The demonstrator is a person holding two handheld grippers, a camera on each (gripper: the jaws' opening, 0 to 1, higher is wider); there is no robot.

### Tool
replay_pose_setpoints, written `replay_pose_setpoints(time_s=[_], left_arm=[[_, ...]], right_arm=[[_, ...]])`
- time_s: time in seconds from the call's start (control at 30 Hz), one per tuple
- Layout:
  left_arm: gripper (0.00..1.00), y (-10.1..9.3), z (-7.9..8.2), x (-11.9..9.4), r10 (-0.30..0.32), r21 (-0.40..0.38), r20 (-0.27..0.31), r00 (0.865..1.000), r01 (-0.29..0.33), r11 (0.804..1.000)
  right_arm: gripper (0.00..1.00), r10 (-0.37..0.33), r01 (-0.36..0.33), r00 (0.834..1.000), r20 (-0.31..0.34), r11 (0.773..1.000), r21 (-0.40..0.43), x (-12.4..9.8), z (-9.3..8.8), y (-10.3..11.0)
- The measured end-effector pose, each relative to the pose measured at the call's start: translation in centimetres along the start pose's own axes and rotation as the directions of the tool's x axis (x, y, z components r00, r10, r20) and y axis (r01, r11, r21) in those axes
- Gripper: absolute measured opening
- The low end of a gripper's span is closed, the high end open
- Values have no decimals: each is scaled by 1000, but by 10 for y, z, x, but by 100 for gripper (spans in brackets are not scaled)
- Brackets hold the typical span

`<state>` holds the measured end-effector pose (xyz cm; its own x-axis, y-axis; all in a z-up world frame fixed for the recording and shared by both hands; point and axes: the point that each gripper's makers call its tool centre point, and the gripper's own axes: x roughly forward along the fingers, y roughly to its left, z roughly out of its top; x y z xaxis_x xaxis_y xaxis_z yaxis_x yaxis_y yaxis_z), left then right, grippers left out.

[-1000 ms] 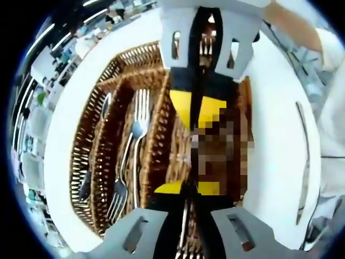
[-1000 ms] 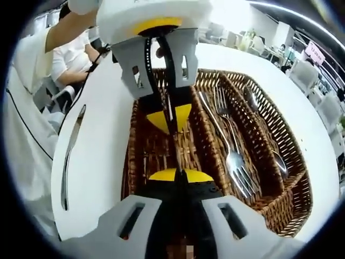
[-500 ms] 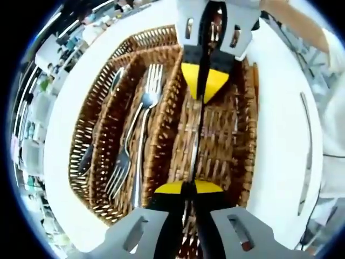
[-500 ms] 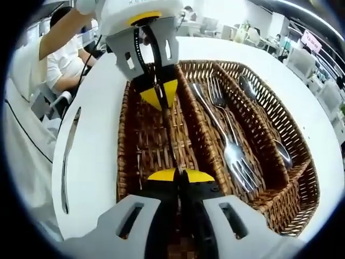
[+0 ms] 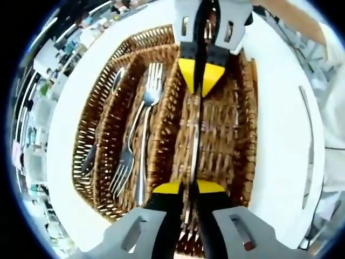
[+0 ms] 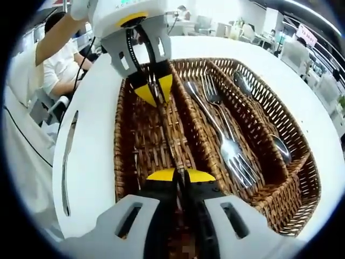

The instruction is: Arrange the knives, forks, and spoons in their matching storage slots by inserting each utensil handle-first until every utensil is classified and aligned in the correct compartment

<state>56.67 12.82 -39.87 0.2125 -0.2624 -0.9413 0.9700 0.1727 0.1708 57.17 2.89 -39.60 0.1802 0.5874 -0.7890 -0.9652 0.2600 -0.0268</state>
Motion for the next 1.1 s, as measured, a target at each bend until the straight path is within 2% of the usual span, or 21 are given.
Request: replay_pose_setpoints(time_s=[0.2, 0.23, 0.33, 0.43, 0.53, 0.57, 0.77, 0.93, 1.1], left_arm=[[8, 9, 1, -5, 11, 12, 24, 1000, -11, 1000], [9, 3, 1, -4, 15, 13, 24, 1000, -15, 1000], [13, 8, 3, -3, 53, 63, 23, 998, -54, 997], [13, 7, 3, -4, 55, 70, 29, 998, -57, 996], [13, 10, 6, -10, 76, 69, 54, 996, -80, 994], [12, 10, 10, -12, 88, 62, 79, 993, -93, 994], [11, 8, 8, -13, 98, 65, 67, 993, -103, 993], [11, 7, 7, -13, 113, 77, 62, 992, -118, 990], [10, -1, 7, -10, 87, 59, 64, 994, -91, 994]], right_arm=[[7, -7, 7, 1000, -4, 1000, 10, -2, -3, 1], [7, -5, 6, 1000, -3, 1000, 10, -2, -4, 1], [7, -8, 8, 1000, -1, 1000, 14, -3, -5, 4], [7, -17, 17, 1000, -8, 1000, 16, -4, -7, 5], [8, -32, 32, 999, -10, 999, 4, -6, -7, 2], [9, -33, 33, 999, -8, 999, 3, -7, -6, 2], [10, -39, 39, 999, -16, 999, 13, -7, -5, 0], [12, -33, 33, 999, -3, 999, 26, -7, -5, 8], [15, -43, 44, 999, -14, 999, 3, -5, -1, 10]])
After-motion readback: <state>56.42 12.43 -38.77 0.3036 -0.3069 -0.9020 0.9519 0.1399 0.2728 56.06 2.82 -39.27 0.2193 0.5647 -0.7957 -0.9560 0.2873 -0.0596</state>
